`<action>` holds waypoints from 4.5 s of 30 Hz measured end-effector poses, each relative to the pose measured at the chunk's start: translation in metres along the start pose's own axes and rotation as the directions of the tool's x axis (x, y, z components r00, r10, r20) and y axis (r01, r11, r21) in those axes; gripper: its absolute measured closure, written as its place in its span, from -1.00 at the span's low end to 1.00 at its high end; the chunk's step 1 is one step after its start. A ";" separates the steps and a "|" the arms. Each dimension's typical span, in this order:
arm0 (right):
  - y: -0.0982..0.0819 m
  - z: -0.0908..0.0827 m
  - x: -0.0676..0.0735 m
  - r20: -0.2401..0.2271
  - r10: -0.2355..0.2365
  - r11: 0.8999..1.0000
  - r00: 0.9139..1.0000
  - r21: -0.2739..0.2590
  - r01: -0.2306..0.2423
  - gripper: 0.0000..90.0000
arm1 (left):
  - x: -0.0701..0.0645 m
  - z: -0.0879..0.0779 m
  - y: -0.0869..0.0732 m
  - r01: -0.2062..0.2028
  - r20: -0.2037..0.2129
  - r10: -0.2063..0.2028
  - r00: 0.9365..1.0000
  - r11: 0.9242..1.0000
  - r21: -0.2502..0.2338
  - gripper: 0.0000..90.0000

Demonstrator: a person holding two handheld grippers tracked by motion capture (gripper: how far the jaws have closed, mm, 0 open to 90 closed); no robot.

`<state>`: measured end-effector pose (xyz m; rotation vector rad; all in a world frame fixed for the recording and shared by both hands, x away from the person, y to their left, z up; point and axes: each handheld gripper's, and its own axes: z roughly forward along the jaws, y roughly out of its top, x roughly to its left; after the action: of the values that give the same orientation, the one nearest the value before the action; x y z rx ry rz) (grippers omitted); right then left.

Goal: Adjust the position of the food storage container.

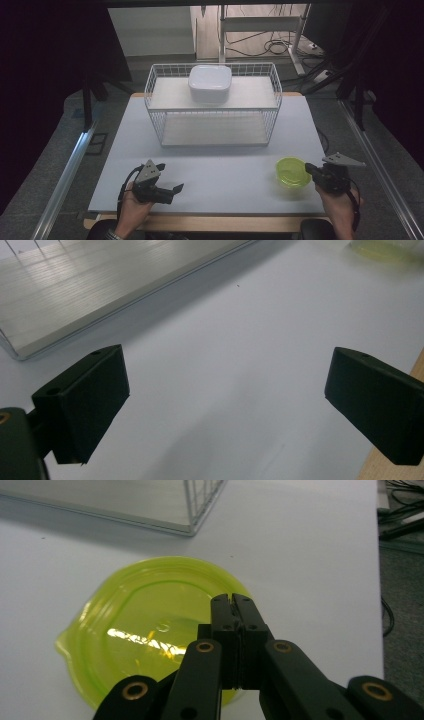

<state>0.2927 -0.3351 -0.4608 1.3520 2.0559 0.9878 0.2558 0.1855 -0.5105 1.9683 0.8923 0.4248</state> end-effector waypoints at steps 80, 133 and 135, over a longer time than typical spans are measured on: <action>-0.018 0.036 0.068 -0.211 0.031 0.978 0.977 0.210 0.015 0.93 | -0.005 0.009 -0.001 -0.021 0.026 0.020 0.999 0.998 0.053 -0.91; 0.039 0.133 0.167 -0.502 -0.074 0.969 0.862 0.170 0.182 0.94 | -0.007 0.014 -0.002 -0.038 0.032 0.036 0.999 0.995 0.087 -0.91; 0.040 0.136 0.169 -0.503 -0.086 0.967 0.860 0.166 0.194 0.94 | -0.007 0.014 -0.002 -0.039 0.033 0.036 0.999 0.995 0.090 -0.91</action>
<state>0.3475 -0.1287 -0.5151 1.0980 2.6669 1.1668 0.2587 0.1727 -0.5190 2.0718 0.8694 0.3800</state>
